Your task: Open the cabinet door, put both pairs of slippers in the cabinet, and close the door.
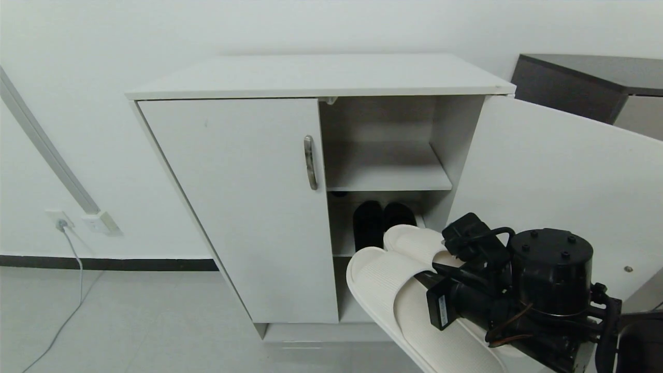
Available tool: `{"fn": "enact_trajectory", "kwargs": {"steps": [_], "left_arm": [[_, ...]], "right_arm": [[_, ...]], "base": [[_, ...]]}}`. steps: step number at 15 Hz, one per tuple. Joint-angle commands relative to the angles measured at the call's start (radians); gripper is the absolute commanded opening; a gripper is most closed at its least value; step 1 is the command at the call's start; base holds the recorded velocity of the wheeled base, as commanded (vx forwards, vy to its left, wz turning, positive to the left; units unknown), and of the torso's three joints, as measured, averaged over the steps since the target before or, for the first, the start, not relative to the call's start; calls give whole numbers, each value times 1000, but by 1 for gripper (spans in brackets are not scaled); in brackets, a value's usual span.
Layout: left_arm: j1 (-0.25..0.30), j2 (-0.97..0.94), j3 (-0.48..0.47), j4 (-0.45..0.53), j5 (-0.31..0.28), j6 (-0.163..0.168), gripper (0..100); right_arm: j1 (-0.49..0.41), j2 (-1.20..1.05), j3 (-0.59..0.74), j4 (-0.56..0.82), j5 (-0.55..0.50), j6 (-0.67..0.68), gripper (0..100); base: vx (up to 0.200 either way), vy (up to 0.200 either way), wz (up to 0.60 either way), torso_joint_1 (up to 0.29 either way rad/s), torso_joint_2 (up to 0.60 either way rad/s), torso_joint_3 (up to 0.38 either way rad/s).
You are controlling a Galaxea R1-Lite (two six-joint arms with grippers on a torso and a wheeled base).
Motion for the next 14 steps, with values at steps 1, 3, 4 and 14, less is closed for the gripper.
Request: {"fn": "enact_trajectory", "kwargs": {"steps": [1,3,4,14], "left_arm": [[0,1,0,0,0,0,0],[0,1,0,0,0,0,0],[0,1,0,0,0,0,0],[0,1,0,0,0,1,0]], "right_arm": [[0,2,4,0,0,0,0],[0,2,4,0,0,-3,0],[0,2,6,0,0,-11,0],[33,25,-27,-26,-55,-46,0]], "base": [[0,0,0,-66,447,364],[0,0,0,-32,444,388],[0,0,0,-32,427,408],[0,0,0,-2,76,69]]}}
